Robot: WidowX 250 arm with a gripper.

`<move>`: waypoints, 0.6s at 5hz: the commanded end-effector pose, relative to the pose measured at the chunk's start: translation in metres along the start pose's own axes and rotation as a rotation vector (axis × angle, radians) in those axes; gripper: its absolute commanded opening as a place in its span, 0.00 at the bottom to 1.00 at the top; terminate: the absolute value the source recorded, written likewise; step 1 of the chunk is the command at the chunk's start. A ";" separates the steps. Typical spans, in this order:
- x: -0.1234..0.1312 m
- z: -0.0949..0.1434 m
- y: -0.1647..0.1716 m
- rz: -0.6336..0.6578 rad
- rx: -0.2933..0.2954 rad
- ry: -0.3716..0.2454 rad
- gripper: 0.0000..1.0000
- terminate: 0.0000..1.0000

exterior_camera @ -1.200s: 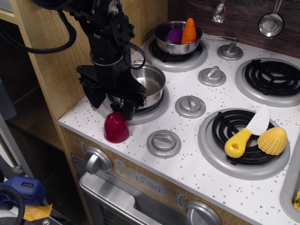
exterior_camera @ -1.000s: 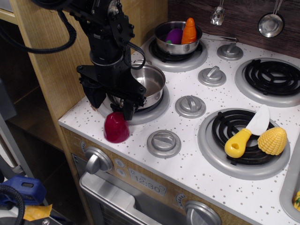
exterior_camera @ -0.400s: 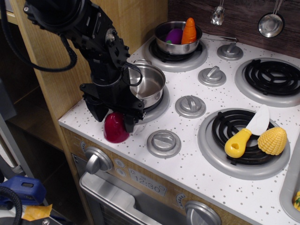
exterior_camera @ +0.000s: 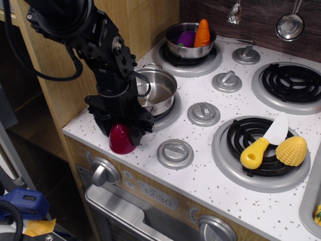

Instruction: Put sweet potato in pan which is on stove

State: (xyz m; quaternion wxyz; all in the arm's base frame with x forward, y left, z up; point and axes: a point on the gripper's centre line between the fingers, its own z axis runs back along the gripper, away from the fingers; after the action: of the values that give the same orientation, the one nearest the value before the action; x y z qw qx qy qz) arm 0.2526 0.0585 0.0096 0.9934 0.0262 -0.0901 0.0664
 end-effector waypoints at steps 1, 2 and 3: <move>0.009 0.040 -0.001 -0.017 0.064 -0.034 0.00 0.00; 0.032 0.073 0.001 -0.060 0.161 -0.059 0.00 0.00; 0.063 0.089 0.000 -0.158 0.211 -0.166 0.00 0.00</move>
State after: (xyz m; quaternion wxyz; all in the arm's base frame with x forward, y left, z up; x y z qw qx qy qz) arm 0.3141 0.0557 0.0973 0.9752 0.1287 -0.1730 -0.0509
